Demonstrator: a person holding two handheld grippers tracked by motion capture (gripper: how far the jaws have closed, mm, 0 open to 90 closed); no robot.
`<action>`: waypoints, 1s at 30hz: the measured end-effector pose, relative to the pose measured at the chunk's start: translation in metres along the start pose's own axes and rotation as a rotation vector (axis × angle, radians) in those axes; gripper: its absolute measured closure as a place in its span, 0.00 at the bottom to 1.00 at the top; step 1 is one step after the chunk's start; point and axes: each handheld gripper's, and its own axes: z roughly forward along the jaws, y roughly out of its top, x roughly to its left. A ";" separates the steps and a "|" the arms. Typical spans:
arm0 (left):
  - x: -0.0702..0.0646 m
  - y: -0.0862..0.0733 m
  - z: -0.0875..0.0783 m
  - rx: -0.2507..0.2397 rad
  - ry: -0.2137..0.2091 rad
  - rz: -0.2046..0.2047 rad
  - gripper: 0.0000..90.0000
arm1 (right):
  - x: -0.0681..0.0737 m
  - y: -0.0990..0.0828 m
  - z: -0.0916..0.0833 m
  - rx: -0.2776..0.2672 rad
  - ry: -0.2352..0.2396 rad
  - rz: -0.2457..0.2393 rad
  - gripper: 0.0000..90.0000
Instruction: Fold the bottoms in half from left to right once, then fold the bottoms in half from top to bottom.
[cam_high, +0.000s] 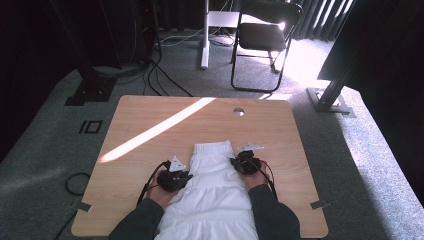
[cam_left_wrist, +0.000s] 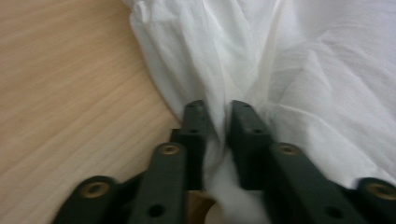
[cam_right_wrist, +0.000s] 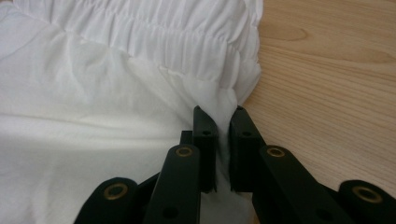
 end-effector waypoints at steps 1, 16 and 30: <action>0.000 0.000 0.000 0.000 0.000 0.000 0.70 | 0.000 0.000 0.000 0.000 0.000 0.000 0.93; 0.024 0.052 0.034 -0.056 0.014 -0.166 0.35 | -0.004 0.000 0.001 -0.012 0.017 0.031 0.93; 0.025 0.048 0.047 -0.028 0.085 -0.101 0.49 | -0.014 0.016 0.003 -0.038 0.072 0.024 0.50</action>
